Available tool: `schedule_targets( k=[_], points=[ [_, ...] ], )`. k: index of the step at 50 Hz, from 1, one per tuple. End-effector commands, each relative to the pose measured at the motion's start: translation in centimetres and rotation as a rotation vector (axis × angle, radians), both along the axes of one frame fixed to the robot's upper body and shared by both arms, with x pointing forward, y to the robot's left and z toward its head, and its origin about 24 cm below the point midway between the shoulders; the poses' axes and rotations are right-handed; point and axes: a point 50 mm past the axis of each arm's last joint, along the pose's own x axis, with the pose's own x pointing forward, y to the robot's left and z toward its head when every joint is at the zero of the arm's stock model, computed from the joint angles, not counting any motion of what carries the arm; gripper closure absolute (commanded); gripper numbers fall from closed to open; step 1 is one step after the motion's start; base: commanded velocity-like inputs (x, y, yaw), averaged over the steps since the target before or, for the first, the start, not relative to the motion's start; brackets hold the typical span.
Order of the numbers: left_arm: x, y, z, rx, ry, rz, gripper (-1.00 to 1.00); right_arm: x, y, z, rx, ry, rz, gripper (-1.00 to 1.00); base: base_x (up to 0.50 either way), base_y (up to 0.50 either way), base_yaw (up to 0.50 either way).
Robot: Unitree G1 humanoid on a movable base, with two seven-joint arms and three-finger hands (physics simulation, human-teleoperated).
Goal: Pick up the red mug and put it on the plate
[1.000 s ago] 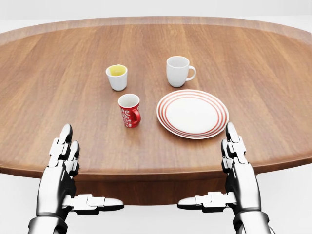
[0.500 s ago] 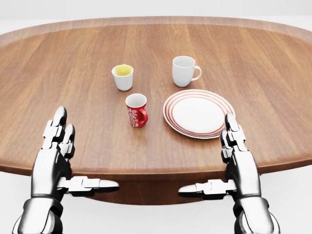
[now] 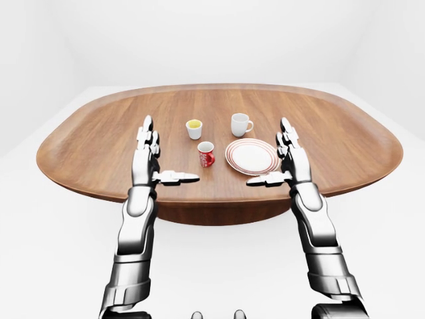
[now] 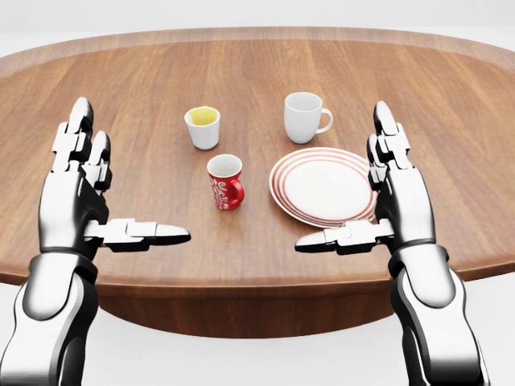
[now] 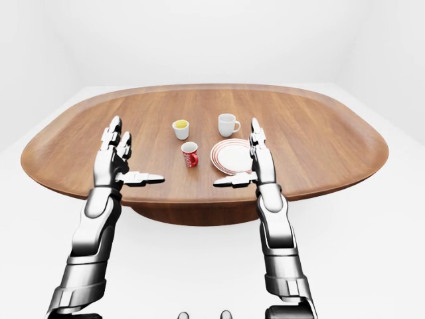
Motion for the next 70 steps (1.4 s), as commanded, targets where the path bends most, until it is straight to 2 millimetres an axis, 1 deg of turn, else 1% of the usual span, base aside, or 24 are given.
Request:
schedule_targets(
  k=[1, 26, 28, 70],
  points=[
    [1.12, 0.17, 1.13, 0.001, -0.022, 0.012, -1.0, 0.97, -0.17, 1.43, -0.029, -0.035, 0.005, -1.0, 0.0, 0.0, 0.0],
    [0.73, -0.15, 1.1, 0.011, -0.03, 0.006, -1.0, 1.01, -0.05, 0.86, -0.052, -0.012, 0.009, -1.0, 0.0, 0.0, 0.0],
    [0.42, -0.19, 1.05, 0.016, -0.034, 0.007, -1.0, 0.99, 0.18, 0.69, -0.067, -0.005, 0.017, -1.0, 0.3, 0.0, 0.0],
    [0.3, -0.14, 0.9, 0.015, -0.03, 0.01, -1.0, 0.82, 0.1, 0.74, -0.069, -0.01, 0.018, -1.0, 0.33, 0.0, 0.0]
  ],
)
